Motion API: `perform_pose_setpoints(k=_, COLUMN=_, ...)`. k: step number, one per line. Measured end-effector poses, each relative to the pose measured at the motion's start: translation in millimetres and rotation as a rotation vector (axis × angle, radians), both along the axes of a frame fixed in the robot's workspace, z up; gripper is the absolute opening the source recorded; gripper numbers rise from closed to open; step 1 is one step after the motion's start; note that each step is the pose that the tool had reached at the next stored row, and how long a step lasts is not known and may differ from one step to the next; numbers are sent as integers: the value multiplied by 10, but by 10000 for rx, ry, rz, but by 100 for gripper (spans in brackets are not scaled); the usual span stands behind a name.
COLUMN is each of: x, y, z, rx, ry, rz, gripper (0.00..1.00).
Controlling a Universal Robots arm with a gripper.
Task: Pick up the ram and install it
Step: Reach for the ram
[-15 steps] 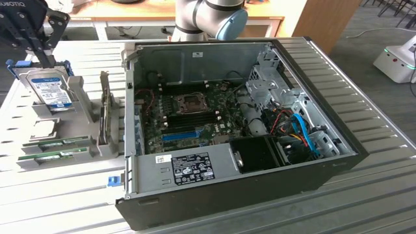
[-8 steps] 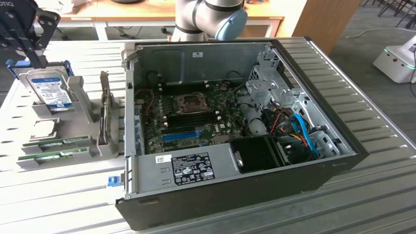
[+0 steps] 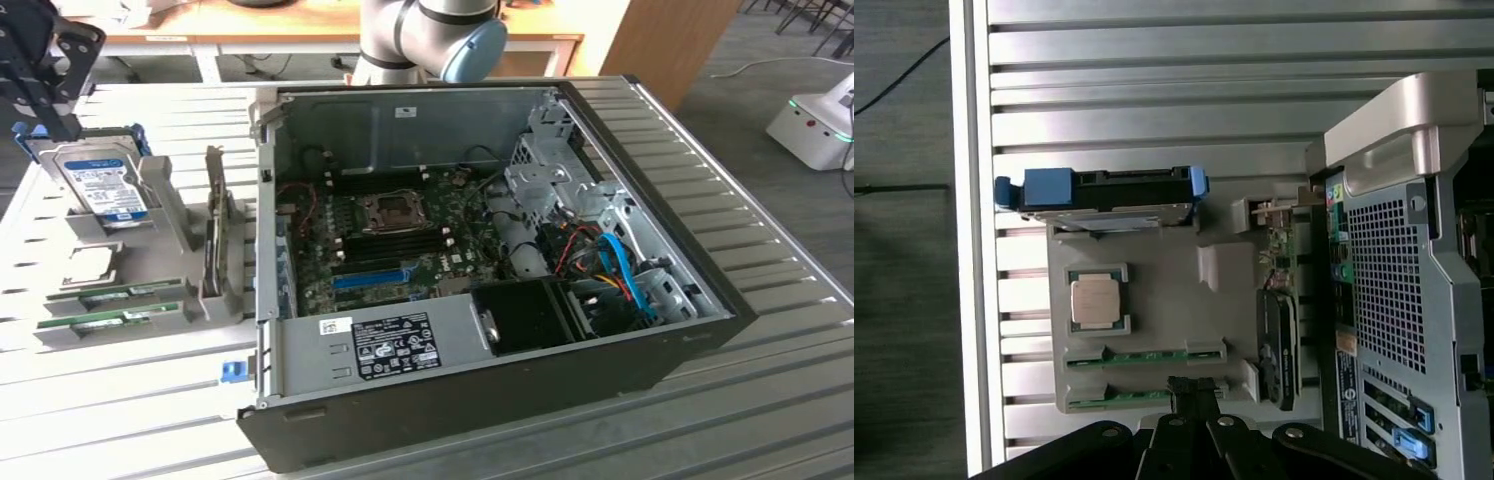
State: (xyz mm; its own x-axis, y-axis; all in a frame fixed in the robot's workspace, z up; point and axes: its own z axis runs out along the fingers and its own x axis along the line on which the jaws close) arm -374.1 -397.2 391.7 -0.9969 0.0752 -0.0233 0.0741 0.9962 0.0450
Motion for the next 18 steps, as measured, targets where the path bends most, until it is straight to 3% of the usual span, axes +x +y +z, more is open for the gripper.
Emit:
perform_pose_setpoints(k=13, x=-61, y=-1, z=-1, rx=0, ry=1, rz=-2, gripper=11)
perform_pose_setpoints(k=18, x=-63, y=-33, z=-2, rx=1, ry=0, rz=-1, gripper=11)
